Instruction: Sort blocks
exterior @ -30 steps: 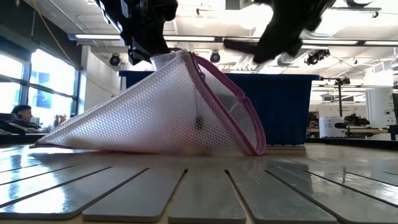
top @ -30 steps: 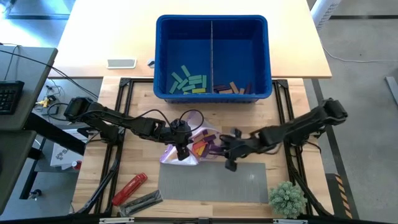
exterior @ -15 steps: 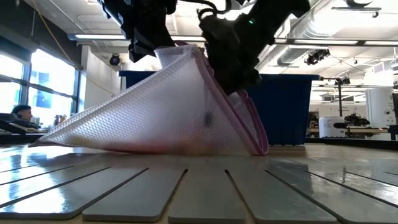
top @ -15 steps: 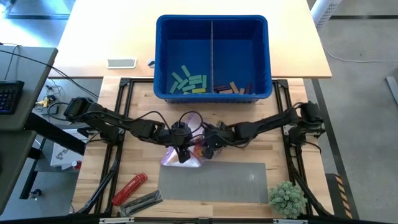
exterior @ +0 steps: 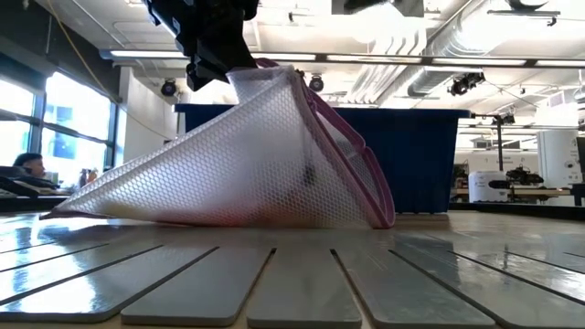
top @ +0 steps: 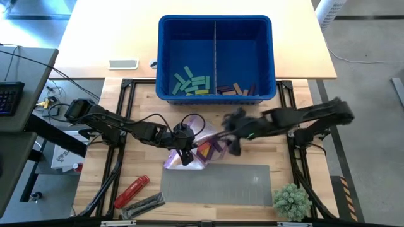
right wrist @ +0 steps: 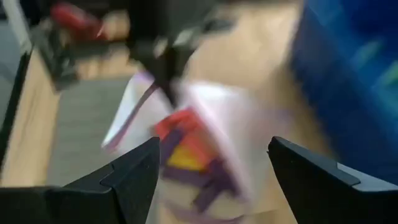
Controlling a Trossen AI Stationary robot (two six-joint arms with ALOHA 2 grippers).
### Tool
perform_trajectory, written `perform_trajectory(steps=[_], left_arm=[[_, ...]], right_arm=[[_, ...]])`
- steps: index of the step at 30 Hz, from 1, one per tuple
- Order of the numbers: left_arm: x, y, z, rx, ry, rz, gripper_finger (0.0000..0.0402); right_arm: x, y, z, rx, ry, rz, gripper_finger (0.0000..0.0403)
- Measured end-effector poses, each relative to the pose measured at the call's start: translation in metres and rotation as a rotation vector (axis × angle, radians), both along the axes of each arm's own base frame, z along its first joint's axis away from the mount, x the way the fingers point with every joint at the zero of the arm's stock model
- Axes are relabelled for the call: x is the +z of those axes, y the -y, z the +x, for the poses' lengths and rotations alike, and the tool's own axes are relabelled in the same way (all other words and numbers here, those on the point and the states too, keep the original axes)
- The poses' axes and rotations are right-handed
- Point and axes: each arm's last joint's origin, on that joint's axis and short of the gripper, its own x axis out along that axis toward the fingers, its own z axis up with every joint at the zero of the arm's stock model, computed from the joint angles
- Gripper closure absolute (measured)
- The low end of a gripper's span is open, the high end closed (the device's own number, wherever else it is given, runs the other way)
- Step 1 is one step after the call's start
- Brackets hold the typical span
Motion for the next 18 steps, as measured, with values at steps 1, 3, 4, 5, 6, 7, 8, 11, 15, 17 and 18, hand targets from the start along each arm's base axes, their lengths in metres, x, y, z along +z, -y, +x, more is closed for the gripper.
perform_trajectory(steps=[1, 3, 4, 5, 6, 7, 8, 11, 15, 17, 18], left_arm=[[0.000, 0.000, 0.000, 0.000, -0.002, 0.000, 0.0402], [0.000, 0.000, 0.000, -0.001, 0.000, 0.001, 0.0402], [0.000, 0.000, 0.000, -0.001, -0.001, 0.001, 0.0402], [0.000, 0.000, 0.000, -0.001, -0.001, 0.001, 0.0402], [0.000, 0.000, 0.000, -0.001, -0.001, 0.002, 0.0402], [0.000, 0.000, 0.000, -0.005, -0.002, 0.006, 0.0402], [0.000, 0.000, 0.000, -0.011, -0.003, 0.012, 0.0402], [0.000, 0.000, 0.000, -0.031, -0.006, 0.035, 0.0402], [0.000, 0.000, 0.000, -0.040, -0.008, 0.047, 0.0402], [0.000, 0.000, 0.000, -0.040, -0.008, 0.046, 0.0402], [0.000, 0.000, 0.000, -0.040, -0.009, 0.046, 0.0402]], right_arm=[[0.012, 0.002, -0.008, -0.010, 0.035, -0.033, 0.0118], [0.032, 0.010, -0.026, -0.058, 0.104, -0.087, 0.0117], [0.041, 0.016, -0.034, -0.087, 0.136, -0.111, 0.0117], [0.049, 0.024, -0.043, -0.126, 0.169, -0.125, 0.0117], [0.057, 0.033, -0.052, -0.169, 0.196, -0.133, 0.0117], [0.062, 0.042, -0.059, -0.215, 0.214, -0.141, 0.0117], [0.067, 0.051, -0.065, -0.257, 0.225, -0.146, 0.0117], [0.070, 0.081, -0.075, -0.372, 0.213, -0.166, 0.0117], [0.068, 0.124, -0.079, -0.491, 0.176, -0.186, 0.0117], [0.063, 0.147, -0.076, -0.529, 0.155, -0.184, 0.0117], [0.059, 0.159, -0.074, -0.549, 0.140, -0.180, 0.0117]])
